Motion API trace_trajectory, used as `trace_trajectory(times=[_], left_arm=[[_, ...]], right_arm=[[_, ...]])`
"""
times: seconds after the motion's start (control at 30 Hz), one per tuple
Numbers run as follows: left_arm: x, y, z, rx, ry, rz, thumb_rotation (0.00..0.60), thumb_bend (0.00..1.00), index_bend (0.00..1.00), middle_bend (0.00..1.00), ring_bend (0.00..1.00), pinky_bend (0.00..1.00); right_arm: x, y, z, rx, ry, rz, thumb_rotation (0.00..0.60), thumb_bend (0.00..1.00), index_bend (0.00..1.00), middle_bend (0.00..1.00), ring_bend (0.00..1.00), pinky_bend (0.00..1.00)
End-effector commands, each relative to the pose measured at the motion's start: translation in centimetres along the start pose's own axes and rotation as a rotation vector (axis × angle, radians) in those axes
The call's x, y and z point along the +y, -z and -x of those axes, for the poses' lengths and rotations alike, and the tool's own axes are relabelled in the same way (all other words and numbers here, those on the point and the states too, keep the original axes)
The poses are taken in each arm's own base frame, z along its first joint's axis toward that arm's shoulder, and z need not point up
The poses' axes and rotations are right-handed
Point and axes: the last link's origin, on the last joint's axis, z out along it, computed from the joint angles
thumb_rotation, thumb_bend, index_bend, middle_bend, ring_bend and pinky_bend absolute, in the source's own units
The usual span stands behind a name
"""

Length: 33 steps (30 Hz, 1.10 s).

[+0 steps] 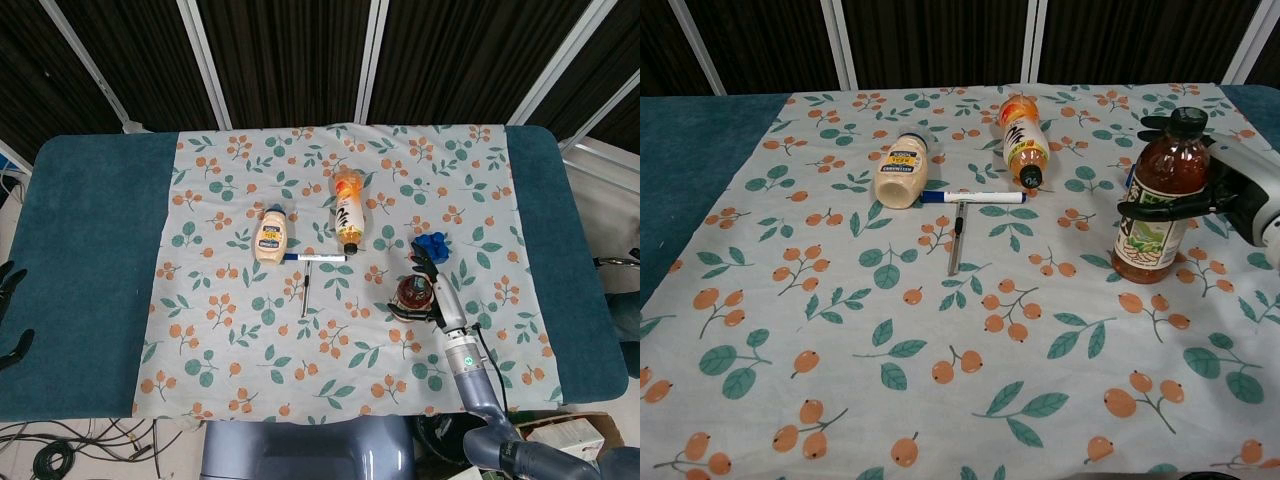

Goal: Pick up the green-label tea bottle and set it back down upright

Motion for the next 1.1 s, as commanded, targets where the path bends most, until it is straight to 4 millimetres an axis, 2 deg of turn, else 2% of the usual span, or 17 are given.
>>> trace_trajectory(times=[0.03,0.33,0.6,0.7,0.8,0.93,1.1], left_arm=[[0.0,0.0,0.0,-0.002,-0.001,0.0,0.6,0.37,0.07,0.0,0.0,0.07],[0.1,0.0,0.0,-0.002,0.002,0.0,0.6,0.37,0.07,0.0,0.0,0.07],[0.2,0.1,0.0,-0.003,0.002,0.002,0.6,0.37,0.07,0.0,0.0,0.07],[0.2,0.1,0.0,-0.001,0.003,0.002,0.6,0.37,0.07,0.0,0.0,0.07],[0.2,0.1,0.0,-0.001,0.004,0.002,0.6,0.37,0.07,0.0,0.0,0.07],[0.2,0.1,0.1,0.0,0.002,0.003,0.6,0.37,0.07,0.0,0.0,0.07],[0.2,0.1,0.0,0.004,0.001,0.001,0.6,0.37,0.07,0.0,0.0,0.07]], right_arm=[[-0.3,0.6,-0.5,0.007,-0.005,-0.018,0.6,0.05,0.0,0.0,0.1,0.15],[-1.2,3.2,-3.4,0.009,0.038,-0.056,0.6,0.05,0.0,0.01,0.1,0.15],[-3.7,7.7,-8.1,0.004,0.165,-0.097,0.6,0.06,0.0,0.03,0.1,0.15],[-4.6,9.5,-10.6,-0.004,0.297,-0.076,0.6,0.08,0.0,0.03,0.11,0.15],[-5.4,11.3,-13.6,-0.024,0.502,-0.011,0.6,0.08,0.0,0.04,0.12,0.15],[-6.4,13.5,-16.6,-0.001,0.764,0.081,0.6,0.08,0.0,0.04,0.12,0.15],[-6.3,15.7,-17.4,0.095,0.96,0.123,0.6,0.08,0.0,0.04,0.11,0.15]])
